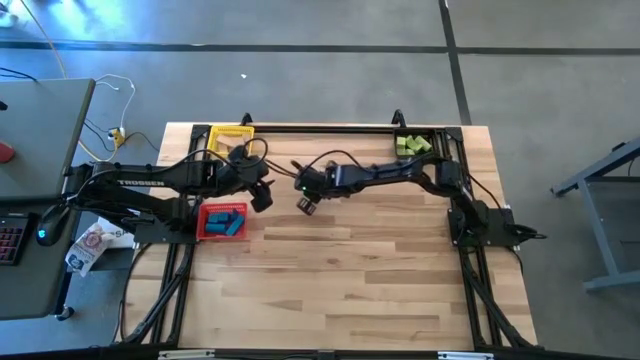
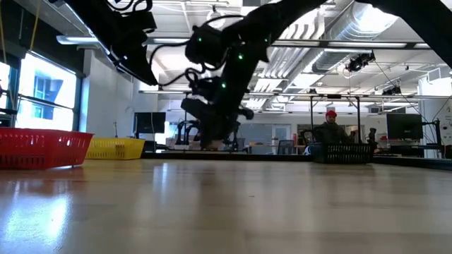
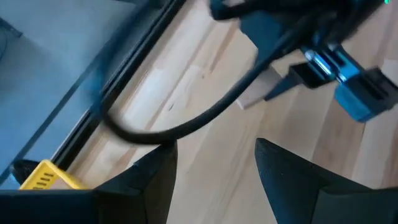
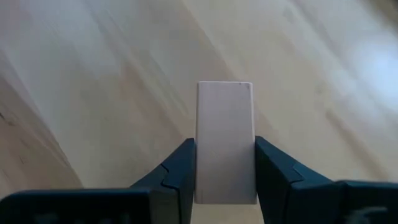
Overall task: Sort & place blocks by color
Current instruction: Put the brown block into the yellow bin
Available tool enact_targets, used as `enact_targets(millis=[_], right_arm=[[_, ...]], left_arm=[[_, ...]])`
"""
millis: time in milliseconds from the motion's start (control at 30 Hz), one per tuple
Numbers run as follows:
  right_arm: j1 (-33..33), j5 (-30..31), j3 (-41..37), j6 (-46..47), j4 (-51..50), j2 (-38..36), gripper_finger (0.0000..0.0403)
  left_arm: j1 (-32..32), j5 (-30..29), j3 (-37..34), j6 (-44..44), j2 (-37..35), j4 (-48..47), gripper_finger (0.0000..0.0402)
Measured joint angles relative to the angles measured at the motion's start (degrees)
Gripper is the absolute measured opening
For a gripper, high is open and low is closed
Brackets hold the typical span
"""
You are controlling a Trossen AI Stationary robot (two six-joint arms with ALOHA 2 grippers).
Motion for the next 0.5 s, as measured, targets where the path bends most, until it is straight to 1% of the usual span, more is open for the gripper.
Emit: enact_targets(millis=[167, 267, 400, 500], right_arm=[[1.78, 1.18, 5.38, -5.98, -3.16, -0.07, 0.0104], [2.9, 1.61, 8.34, -8.31, -6.32, -0.09, 0.0105], [4.21, 4.16, 11.26, -10.79, -10.3, -0.16, 0.0105], [5.36, 4.27, 12.78, -12.05, -12.0, -0.2, 0.0106]], left_arm=[[0.0, 3.09, 0.0, 4.65, 0.0, -0.02, 0.0201], [-0.02, 3.32, 0.0, 7.5, 0.0, -0.36, 0.0201], [-0.02, 3.33, 0.0, 10.06, 0.0, -1.19, 0.0201], [-0.02, 3.71, 0.0, 11.28, 0.0, -1.95, 0.0201]])
